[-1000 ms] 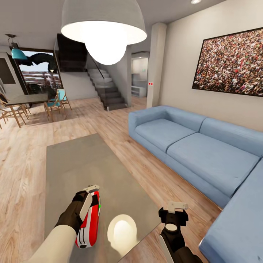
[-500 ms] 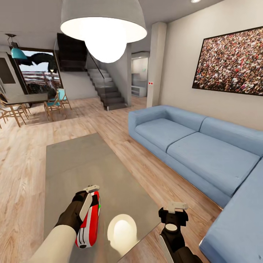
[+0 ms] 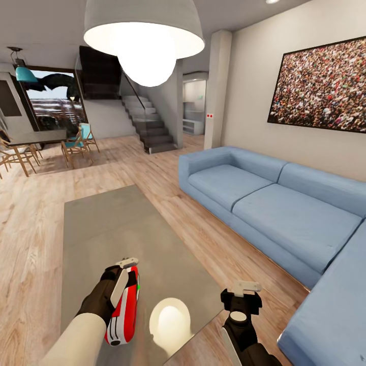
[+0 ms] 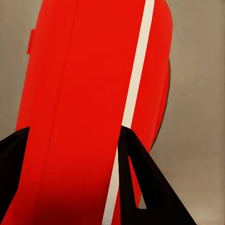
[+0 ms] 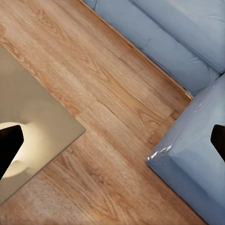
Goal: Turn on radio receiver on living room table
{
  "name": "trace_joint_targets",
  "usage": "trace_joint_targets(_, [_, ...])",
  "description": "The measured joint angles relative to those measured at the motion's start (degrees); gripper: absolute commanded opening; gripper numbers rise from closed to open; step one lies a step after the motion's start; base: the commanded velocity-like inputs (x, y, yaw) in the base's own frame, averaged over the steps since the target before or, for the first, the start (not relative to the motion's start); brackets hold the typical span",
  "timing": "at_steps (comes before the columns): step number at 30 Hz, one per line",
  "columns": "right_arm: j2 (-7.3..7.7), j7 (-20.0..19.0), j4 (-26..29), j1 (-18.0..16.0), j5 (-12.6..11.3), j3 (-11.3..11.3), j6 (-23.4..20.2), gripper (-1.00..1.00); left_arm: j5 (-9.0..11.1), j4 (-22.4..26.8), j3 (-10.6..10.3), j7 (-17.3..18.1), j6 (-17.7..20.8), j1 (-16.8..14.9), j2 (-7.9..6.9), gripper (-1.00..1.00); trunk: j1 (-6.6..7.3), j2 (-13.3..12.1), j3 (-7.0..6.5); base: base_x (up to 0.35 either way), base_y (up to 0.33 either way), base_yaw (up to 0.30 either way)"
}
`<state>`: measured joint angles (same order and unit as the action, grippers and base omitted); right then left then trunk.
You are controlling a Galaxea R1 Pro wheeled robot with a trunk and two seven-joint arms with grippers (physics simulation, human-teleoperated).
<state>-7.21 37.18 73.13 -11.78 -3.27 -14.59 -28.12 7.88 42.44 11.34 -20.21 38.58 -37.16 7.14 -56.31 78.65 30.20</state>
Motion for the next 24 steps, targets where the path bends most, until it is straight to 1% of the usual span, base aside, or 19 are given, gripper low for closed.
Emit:
trace_joint_targets(18, [0.00,0.0,0.0,0.0,-0.1,0.0,0.0,1.00,0.0,0.0,-0.1,0.0,0.0,0.0,-0.02,-1.00,-0.01,0.0,0.00,0.000,0.000,0.000])
trace_joint_targets(19, [0.00,0.0,0.0,0.0,-0.1,0.0,0.0,1.00,0.0,0.0,-0.1,0.0,-0.1,0.0,0.02,1.00,-0.01,0.0,0.00,0.000,0.000,0.000])
trace_joint_targets(24, [0.00,0.0,0.0,0.0,-0.1,0.0,0.0,1.00,-0.1,0.0,-0.1,0.0,-0.1,0.0,0.00,1.00,-0.01,0.0,0.00,0.000,0.000,0.000])
